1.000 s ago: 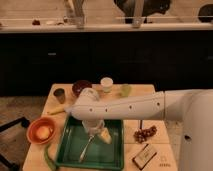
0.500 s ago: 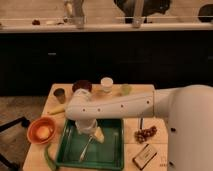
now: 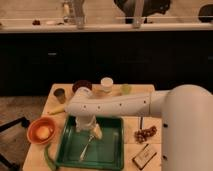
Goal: Place fork in table surface
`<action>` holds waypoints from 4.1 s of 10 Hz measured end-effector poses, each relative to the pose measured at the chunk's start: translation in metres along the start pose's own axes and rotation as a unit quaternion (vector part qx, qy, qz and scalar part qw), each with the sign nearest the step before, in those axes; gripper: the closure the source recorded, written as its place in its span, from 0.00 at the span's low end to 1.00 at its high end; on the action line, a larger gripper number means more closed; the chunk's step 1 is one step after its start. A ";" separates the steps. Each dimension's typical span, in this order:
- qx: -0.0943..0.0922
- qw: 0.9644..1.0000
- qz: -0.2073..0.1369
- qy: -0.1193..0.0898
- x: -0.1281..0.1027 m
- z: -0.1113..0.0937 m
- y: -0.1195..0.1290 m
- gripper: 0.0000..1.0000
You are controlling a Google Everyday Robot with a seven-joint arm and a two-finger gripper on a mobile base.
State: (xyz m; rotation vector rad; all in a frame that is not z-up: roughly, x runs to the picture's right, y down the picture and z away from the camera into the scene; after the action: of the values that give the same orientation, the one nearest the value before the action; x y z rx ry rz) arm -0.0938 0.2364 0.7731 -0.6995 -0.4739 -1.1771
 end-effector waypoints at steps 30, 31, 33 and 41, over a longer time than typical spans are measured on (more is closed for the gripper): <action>0.005 0.998 -0.065 0.003 0.034 0.045 -0.001 1.00; 0.004 0.998 -0.064 0.003 0.035 0.045 0.001 1.00; 0.011 0.997 -0.077 -0.007 0.034 0.050 0.000 1.00; 0.029 0.996 -0.086 0.015 0.024 0.025 0.001 1.00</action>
State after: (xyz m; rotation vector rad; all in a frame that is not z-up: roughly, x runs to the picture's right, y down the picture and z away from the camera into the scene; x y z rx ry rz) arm -0.0847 0.2383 0.8072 -0.5975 -0.5492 -1.3287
